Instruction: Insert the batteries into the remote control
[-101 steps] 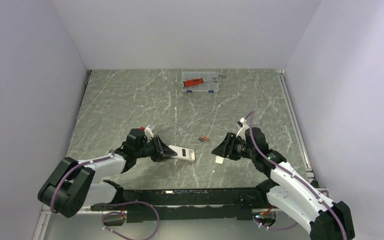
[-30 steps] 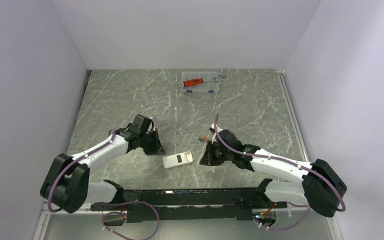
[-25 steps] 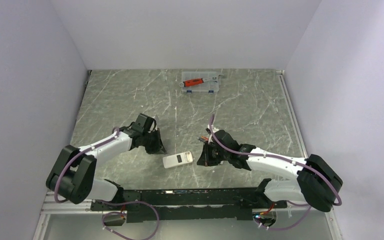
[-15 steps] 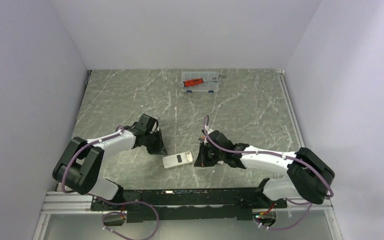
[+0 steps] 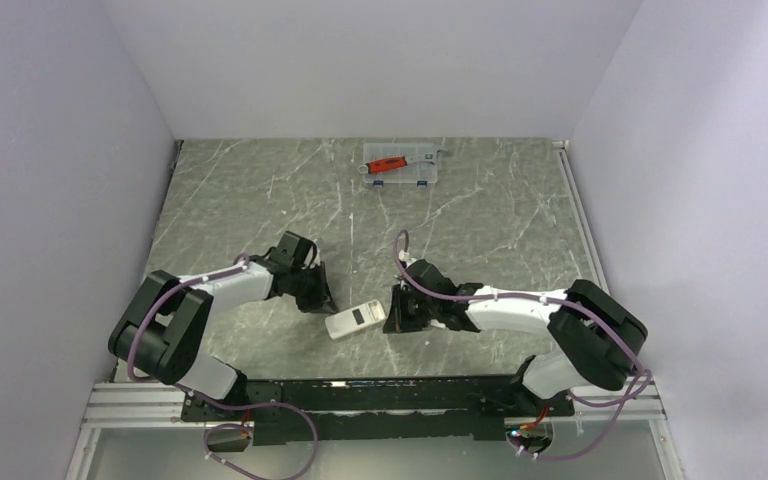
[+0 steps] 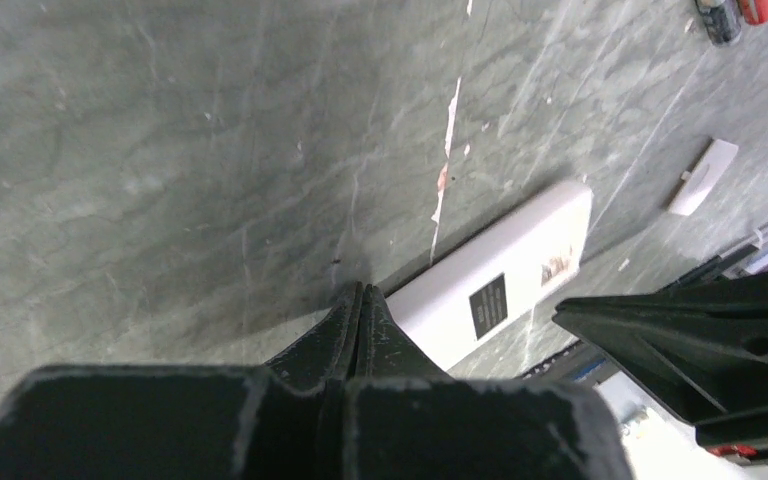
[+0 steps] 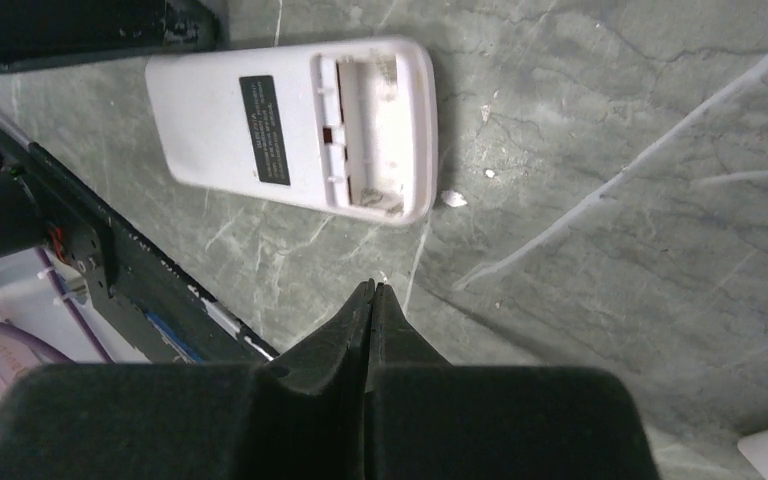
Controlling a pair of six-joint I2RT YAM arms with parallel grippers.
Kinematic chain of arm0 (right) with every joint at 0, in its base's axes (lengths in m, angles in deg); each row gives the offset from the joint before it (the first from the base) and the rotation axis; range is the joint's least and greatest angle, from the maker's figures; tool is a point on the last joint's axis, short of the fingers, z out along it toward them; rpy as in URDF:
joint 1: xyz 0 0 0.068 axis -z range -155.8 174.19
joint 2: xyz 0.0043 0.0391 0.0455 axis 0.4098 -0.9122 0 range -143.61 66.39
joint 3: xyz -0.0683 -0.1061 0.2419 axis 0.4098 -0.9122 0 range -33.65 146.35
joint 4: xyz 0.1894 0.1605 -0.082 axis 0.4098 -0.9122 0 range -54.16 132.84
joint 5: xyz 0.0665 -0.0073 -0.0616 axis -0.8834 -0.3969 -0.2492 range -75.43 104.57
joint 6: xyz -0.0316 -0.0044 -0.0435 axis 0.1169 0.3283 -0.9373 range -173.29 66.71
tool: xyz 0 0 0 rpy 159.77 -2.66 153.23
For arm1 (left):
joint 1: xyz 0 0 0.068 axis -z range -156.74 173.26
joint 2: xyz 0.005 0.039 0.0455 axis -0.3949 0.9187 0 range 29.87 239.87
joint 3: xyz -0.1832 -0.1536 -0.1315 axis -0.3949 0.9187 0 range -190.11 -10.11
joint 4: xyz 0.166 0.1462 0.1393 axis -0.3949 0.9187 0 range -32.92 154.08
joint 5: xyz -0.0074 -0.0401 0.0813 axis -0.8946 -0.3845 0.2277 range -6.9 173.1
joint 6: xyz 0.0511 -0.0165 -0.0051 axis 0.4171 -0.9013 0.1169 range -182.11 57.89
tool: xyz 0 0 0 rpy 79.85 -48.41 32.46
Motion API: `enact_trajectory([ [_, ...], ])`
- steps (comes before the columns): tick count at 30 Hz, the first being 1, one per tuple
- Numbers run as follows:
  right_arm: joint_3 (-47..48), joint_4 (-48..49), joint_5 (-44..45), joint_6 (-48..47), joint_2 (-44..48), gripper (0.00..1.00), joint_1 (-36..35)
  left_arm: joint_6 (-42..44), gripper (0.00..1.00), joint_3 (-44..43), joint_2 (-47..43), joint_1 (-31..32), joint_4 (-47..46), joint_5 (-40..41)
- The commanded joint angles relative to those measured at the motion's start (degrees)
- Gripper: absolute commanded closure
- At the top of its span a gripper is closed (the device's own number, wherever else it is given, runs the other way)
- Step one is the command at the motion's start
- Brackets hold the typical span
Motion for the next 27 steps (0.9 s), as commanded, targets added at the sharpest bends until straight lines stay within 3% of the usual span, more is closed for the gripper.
enact_trajectory([
  [1, 2.7, 2.8, 0.8, 0.6, -1.5, 1.00, -0.2, 0.2, 1.00, 1.7, -0.9, 0.3, -1.6, -2.6],
  [19, 9.4, 0.1, 3.0, -1.1, -7.2, 1.00, -0.2, -2.3, 1.00, 3.4, -3.8, 5.7, -0.9, -1.4],
  [27, 12.8, -8.4, 8.7, -5.2, -4.6, 0.97, -0.2, -2.6, 1.00, 4.0, -7.0, 6.5, 1.3, -0.2],
])
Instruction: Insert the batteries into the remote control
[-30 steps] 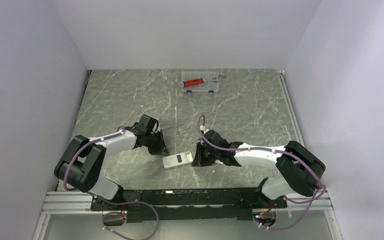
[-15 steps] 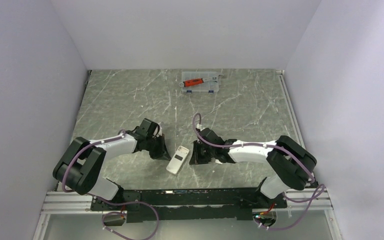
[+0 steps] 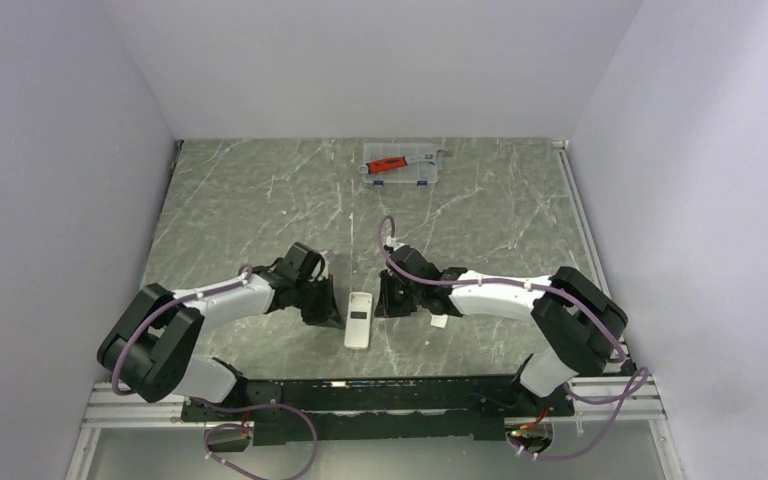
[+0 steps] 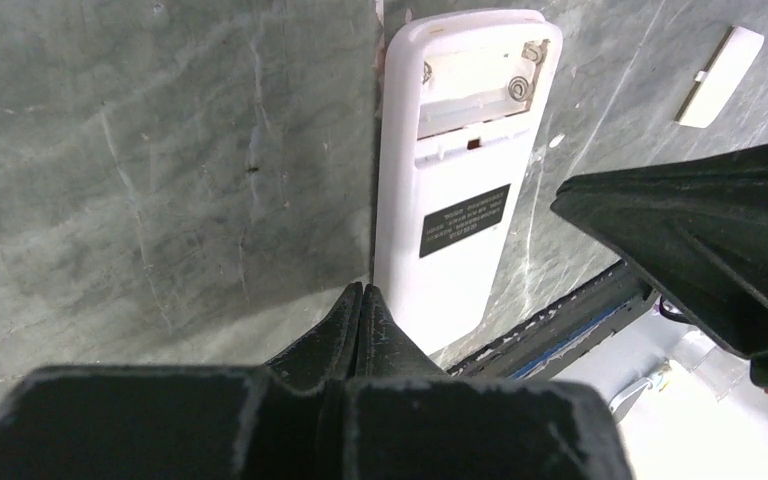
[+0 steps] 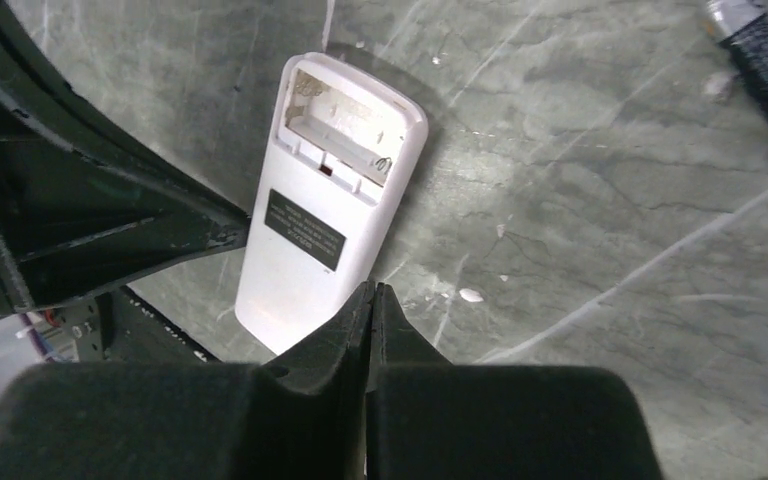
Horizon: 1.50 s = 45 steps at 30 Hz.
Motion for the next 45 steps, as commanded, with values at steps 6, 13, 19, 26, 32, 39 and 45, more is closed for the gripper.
enact_trajectory([
  [6, 6.4, -10.9, 10.8, -6.9, 4.6, 0.81, 0.7, -0.8, 1.00, 0.3, -4.3, 0.5, 2.0, 1.4],
  [13, 9.7, -15.4, 15.1, -11.4, 5.9, 0.68, 3.4, -0.2, 1.00, -0.4, -6.8, 0.5, 5.5, 3.3],
  [19, 12.7, -18.0, 16.0, -15.0, 4.5, 0.63, 6.9, 0.3, 0.98, -1.5, -9.4, 0.6, 9.1, 4.8],
  [26, 16.8, -22.1, 17.6, -20.5, 1.2, 0.63, 9.6, 0.6, 0.67, -2.4, -13.4, 0.5, 13.0, 6.2],
  [32, 19.3, -25.9, 18.2, -24.6, -3.8, 0.64, 10.2, 0.8, 0.52, -3.1, -16.1, 0.5, 15.3, 7.3],
  [39, 20.3, -27.8, 18.6, -27.1, -7.6, 0.65, 10.2, 1.2, 0.40, -3.7, -16.9, 0.5, 16.4, 7.9],
  [45, 20.4, -28.3, 19.5, -27.9, -9.0, 0.62, 10.2, 1.5, 0.39, -3.8, -16.4, 0.5, 16.6, 7.9],
])
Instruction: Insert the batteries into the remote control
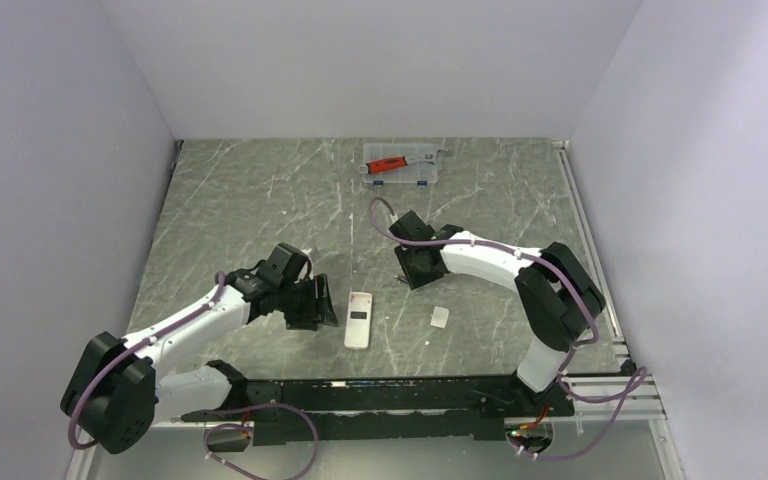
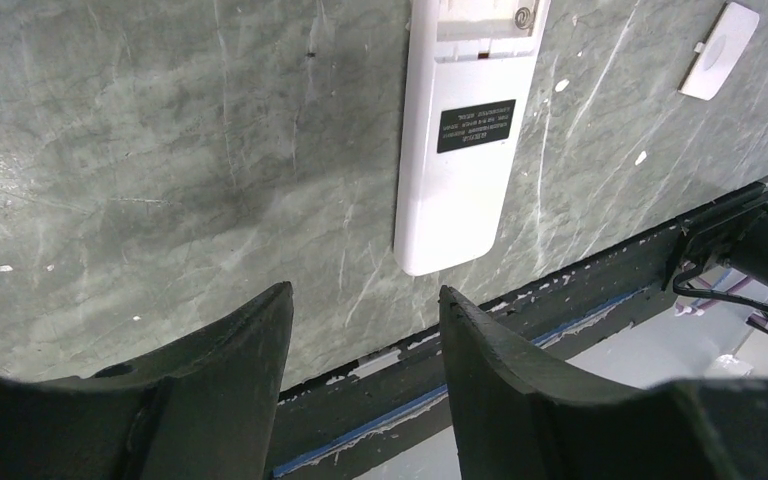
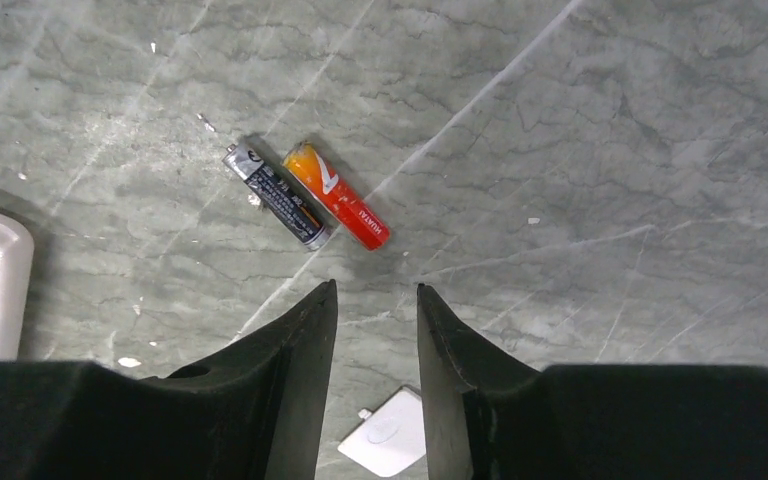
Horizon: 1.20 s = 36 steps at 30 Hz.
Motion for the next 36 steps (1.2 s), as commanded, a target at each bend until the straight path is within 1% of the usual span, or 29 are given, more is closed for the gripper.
enact_trajectory([
  [1, 2.6, -1.1, 1.8, -1.9, -0.4, 0.61, 0.2, 1.1, 0.39, -2.4, -0.6, 0.2, 0.3, 0.8],
  [7, 3.8, -0.9, 1.1, -2.9, -2.4, 0.59, 0.2, 1.4, 0.39, -2.6, -0.1, 0.2, 0.4, 1.0],
  [25, 5.9, -0.2, -1.1, -5.7, -6.5, 0.59, 1.4, 1.9, 0.38, -3.7, 1.4, 0.2, 0.9, 1.4],
  [31, 5.9, 0.2, -2.4, -6.1, -7.1, 0.61, 1.4, 1.7, 0.38, -3.5, 1.6, 0.2, 0.7, 1.5],
  [36, 5.5, 0.6, -3.8, -6.5, -7.7, 0.64, 1.5, 1.6, 0.38, -3.2, 1.5, 0.2, 0.7, 1.6],
])
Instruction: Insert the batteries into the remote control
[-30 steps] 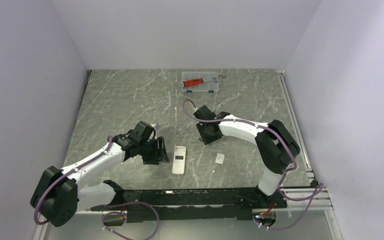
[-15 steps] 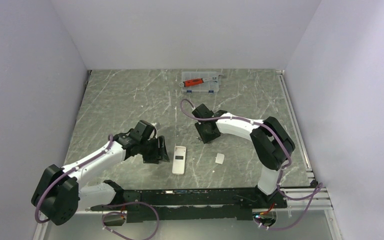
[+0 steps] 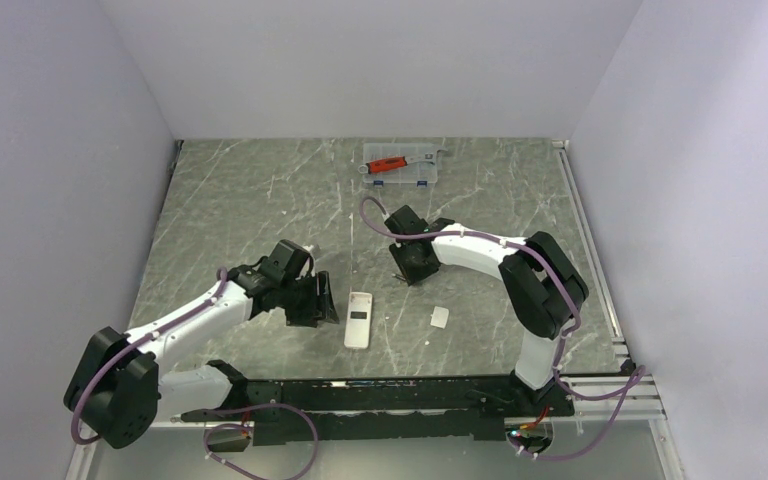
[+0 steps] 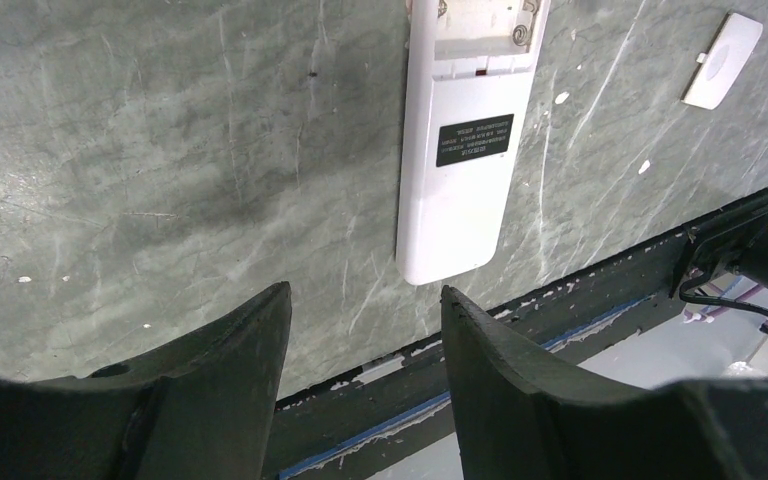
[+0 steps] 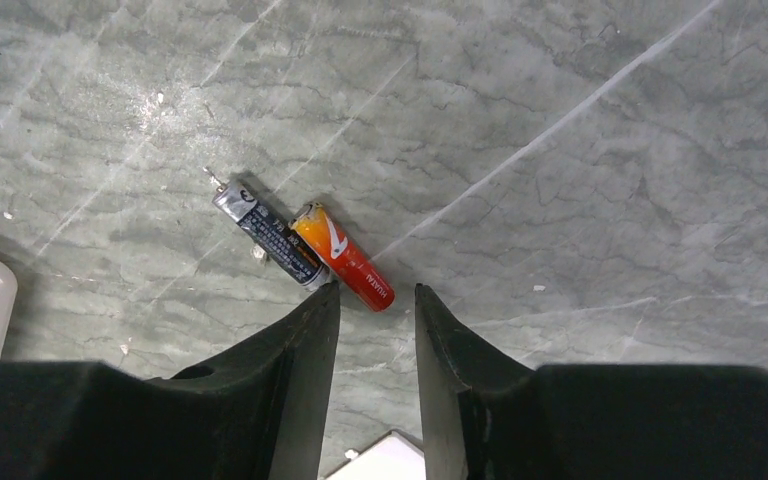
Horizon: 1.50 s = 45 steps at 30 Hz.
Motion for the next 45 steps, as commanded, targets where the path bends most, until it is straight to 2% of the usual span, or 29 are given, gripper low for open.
enact_trajectory([
  [1, 1.0, 1.1, -2.0, -1.0, -1.7, 0.65, 0.3, 0.4, 0.38, -1.4, -0.1, 0.2, 0.1, 0.6],
  [15, 0.3, 0.7, -4.3, -1.2, -1.7, 0.84, 0.3, 0.3, 0.38, -1.4, 0.1, 0.2, -0.3, 0.6],
  [18, -0.2, 0.8, -4.6, -1.0, -1.5, 0.83, 0.3, 0.2, 0.38, -1.4, 0.3, 0.2, -0.4, 0.5],
  [24, -0.4, 1.1, -4.3, -0.7, -1.7, 0.74, 0.3, 0.3, 0.38, -1.4, 0.5, 0.2, -0.6, 0.4],
  [32, 0.7, 1.1, -4.5, -1.0, -2.4, 0.73, 0.3, 0.3, 0.38, -1.5, 0.4, 0.2, -0.2, 0.4],
  [38, 0.7, 1.4, -4.7, -1.2, -2.8, 0.79, 0.3, 0.6, 0.38, -1.7, 0.5, 0.2, 0.1, 0.6],
  [45, 0.3, 1.1, -4.3, -1.3, -1.9, 0.94, 0.3, 0.6, 0.38, -1.6, 1.1, 0.2, -0.1, 0.8],
])
